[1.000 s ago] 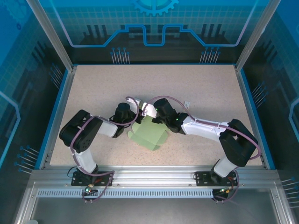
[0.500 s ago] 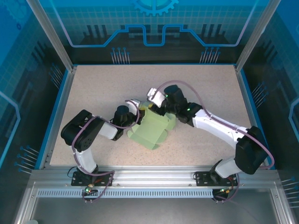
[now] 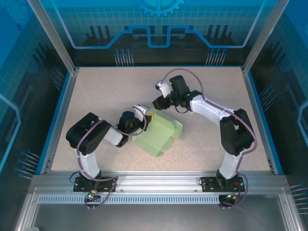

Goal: Fold the paper box

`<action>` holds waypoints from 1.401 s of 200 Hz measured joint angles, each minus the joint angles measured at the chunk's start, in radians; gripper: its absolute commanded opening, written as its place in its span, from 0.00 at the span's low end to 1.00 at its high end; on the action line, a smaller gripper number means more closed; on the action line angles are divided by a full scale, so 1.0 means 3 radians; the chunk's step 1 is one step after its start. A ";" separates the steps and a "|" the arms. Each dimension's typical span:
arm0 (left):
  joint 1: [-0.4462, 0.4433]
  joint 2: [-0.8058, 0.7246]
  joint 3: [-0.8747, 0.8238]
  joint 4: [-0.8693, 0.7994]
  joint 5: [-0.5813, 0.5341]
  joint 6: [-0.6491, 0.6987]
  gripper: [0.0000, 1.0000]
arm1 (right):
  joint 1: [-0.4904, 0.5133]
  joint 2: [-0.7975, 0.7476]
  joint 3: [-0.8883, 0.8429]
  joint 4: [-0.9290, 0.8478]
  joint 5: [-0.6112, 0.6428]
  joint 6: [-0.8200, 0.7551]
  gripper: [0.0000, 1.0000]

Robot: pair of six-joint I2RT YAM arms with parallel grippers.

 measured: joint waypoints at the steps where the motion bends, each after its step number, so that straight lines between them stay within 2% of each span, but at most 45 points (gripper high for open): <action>1: -0.0001 0.0000 0.0000 0.0000 0.0000 0.0001 0.08 | 0.0000 0.0018 0.0004 -0.0003 -0.0008 0.0008 0.46; 38: -0.0014 0.0008 0.0000 -0.0020 -0.0004 0.0060 0.10 | 0.0000 0.0239 0.0046 -0.0036 -0.0177 0.0145 0.44; 126: -0.0032 0.0017 0.0001 -0.0037 -0.0039 0.0148 0.18 | 0.0003 0.0319 0.0020 0.0089 -0.0261 0.0210 0.41; 183: -0.0041 -0.0001 0.0022 -0.0103 -0.0097 0.0148 0.05 | 0.0000 0.0296 0.0003 0.0086 -0.0234 0.0181 0.44; 206: -0.0067 -0.0088 0.0027 -0.0239 -0.0183 0.0150 0.00 | -0.0022 0.0145 0.0003 -0.0095 -0.0144 0.0167 0.46; 237: -0.0076 -0.0277 0.0037 -0.0543 -0.0404 0.0113 0.00 | -0.0114 -0.0328 0.0003 -0.0343 0.0038 0.0156 0.49; 257: -0.0076 -0.0397 0.0050 -0.0701 -0.0587 0.0022 0.00 | -0.0139 -0.0736 0.0001 -0.0554 0.0308 0.0174 0.55; 280: -0.0109 -0.0507 0.0072 -0.0890 -0.0796 -0.0065 0.00 | -0.0042 -0.1162 -0.0014 -0.0847 0.0698 0.0298 0.56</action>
